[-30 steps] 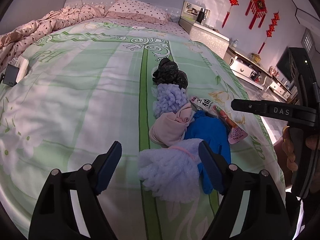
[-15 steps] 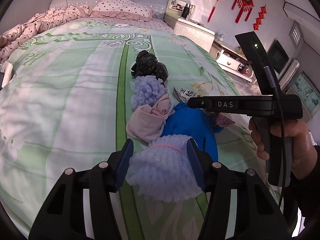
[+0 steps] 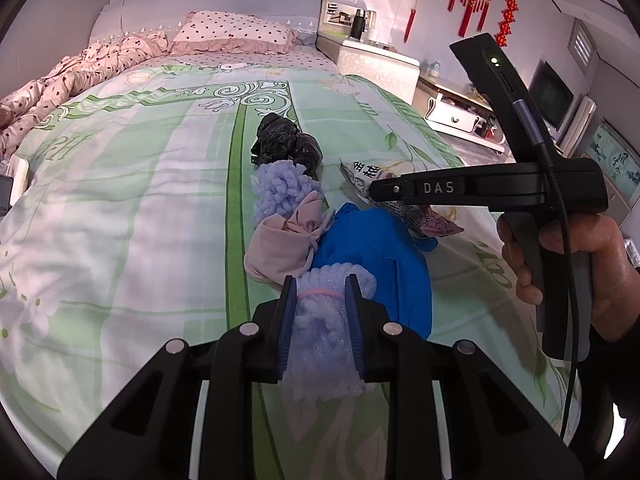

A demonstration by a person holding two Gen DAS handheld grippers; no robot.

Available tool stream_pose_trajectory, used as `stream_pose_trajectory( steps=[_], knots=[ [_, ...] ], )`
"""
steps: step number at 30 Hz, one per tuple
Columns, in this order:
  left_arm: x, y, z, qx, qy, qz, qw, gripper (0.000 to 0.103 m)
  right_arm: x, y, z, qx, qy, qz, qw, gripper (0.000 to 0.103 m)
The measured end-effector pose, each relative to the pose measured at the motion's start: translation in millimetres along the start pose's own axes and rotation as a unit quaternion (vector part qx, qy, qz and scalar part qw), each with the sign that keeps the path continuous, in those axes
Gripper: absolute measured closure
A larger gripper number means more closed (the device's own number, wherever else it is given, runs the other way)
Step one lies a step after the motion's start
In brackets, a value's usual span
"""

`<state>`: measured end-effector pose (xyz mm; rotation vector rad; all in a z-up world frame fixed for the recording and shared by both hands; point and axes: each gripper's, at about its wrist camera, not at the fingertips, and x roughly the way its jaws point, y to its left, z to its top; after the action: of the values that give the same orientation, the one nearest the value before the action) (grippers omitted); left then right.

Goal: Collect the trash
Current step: 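Grasp the pink snack pouch with the right tool while the left tool grasps the pale lavender mesh bundle, then carry the pouch and mesh bundle over the yellow bin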

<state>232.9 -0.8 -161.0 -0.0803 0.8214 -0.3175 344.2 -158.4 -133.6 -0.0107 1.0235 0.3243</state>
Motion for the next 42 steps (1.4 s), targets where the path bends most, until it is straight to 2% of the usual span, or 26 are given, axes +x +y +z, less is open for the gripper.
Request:
stream_pose_trajectory(
  steps=[10, 23, 34, 42],
  knots=[
    [-32, 4, 6, -0.014, -0.017, 0.008, 0.9997, 0.080, -54, -6, -8, 0.011, -0.033, 0.009, 0.999, 0.080],
    [-95, -18, 27, -0.009, -0.069, 0.019, 0.9974, 0.080, -142, -11, -28, 0.019, -0.087, 0.009, 0.996, 0.080],
    [-133, -63, 44, 0.008, -0.099, 0.018, 0.9949, 0.080, -210, -36, -49, 0.037, -0.135, 0.004, 0.990, 0.080],
    [-149, -114, 59, 0.033, -0.115, -0.003, 0.9928, 0.080, -260, -71, -68, 0.061, -0.170, -0.011, 0.983, 0.080]
  ],
)
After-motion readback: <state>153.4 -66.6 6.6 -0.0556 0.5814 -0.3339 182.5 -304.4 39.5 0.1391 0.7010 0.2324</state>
